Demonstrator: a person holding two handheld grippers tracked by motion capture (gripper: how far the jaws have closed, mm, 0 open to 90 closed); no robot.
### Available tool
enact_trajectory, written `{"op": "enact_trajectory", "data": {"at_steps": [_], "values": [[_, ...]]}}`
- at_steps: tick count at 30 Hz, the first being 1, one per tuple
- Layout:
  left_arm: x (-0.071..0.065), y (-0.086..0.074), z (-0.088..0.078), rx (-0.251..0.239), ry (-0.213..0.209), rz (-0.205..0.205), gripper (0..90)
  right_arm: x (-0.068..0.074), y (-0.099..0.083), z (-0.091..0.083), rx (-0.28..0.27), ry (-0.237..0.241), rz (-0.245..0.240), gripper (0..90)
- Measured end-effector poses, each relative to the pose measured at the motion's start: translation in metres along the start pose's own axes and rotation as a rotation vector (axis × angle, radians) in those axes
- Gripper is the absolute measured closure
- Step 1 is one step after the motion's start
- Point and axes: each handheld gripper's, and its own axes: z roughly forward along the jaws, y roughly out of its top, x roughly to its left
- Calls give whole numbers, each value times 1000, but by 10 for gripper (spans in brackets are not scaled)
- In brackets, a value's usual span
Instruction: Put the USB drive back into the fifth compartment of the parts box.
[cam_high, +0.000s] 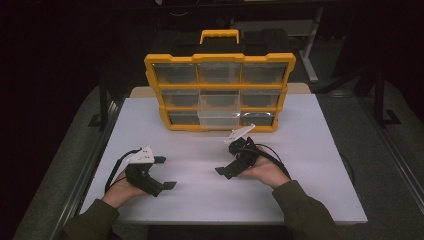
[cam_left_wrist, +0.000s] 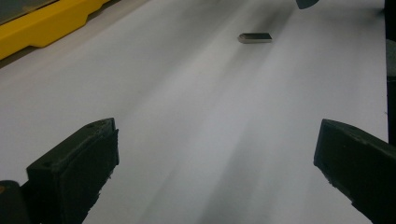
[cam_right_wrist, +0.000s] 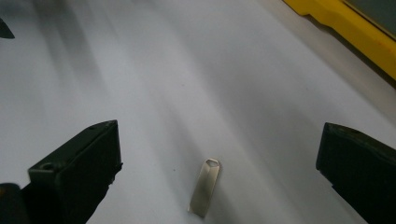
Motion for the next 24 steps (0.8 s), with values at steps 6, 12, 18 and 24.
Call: {"op": "enact_trajectory", "data": {"at_steps": [6, 12, 18, 24], "values": [[0, 0, 0, 2, 1, 3, 0, 0, -2, 5, 21, -2, 3, 0], [0, 0, 0, 2, 0, 3, 0, -2, -5, 8, 33, -3, 1, 0], [0, 0, -1, 0, 0, 5, 0, 0, -8, 15, 68, 0, -15, 1], [-1, 0, -1, -1, 0, 6, 0, 2, -9, 16, 75, 0, -19, 46]]}}
